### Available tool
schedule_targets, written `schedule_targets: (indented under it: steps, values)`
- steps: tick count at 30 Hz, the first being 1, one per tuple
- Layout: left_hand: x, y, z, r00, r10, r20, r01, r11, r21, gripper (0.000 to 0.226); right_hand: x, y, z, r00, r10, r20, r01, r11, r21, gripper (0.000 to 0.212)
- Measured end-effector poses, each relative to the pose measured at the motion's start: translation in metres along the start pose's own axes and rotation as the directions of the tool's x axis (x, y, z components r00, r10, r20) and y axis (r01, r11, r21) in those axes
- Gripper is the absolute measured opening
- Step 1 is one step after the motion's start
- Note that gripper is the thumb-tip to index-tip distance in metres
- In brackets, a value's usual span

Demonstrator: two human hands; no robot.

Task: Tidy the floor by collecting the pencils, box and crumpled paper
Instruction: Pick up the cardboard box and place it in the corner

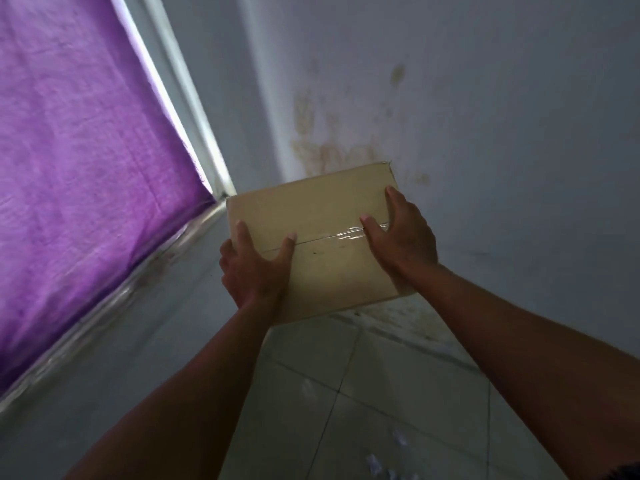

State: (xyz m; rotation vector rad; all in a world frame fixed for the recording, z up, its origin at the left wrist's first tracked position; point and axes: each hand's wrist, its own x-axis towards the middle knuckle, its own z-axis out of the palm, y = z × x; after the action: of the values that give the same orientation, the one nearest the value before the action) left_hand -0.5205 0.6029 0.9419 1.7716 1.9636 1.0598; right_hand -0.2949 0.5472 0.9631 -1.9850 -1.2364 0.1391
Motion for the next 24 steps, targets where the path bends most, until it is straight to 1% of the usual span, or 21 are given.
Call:
schedule_targets:
  steps: [6, 10, 14, 17, 24]
  values:
    - [0.048, -0.01, 0.02, 0.998, -0.048, -0.044, 0.049, 0.999, 0.01, 0.096, 0.062, -0.013, 0.048, 0.995, -0.071, 0.064, 0.071, 0.997, 0.01, 0.069]
    - [0.082, -0.016, 0.033, 0.995, -0.087, -0.053, 0.09, 0.994, 0.056, 0.096, 0.098, -0.015, 0.079, 0.991, -0.08, 0.105, 0.079, 0.997, 0.005, 0.071]
    - [0.113, -0.026, 0.053, 0.992, -0.112, -0.058, 0.116, 0.991, 0.065, 0.097, 0.132, -0.016, 0.109, 0.986, -0.086, 0.141, 0.084, 0.996, 0.016, 0.07]
    - [0.121, -0.035, 0.067, 0.985, -0.163, -0.052, 0.167, 0.982, 0.084, 0.097, 0.148, -0.013, 0.13, 0.974, -0.106, 0.2, 0.111, 0.994, -0.015, 0.072]
    - [0.129, -0.05, 0.104, 0.957, -0.276, -0.089, 0.284, 0.955, 0.087, 0.098, 0.188, 0.003, 0.18, 0.931, -0.154, 0.331, 0.174, 0.984, -0.031, 0.072]
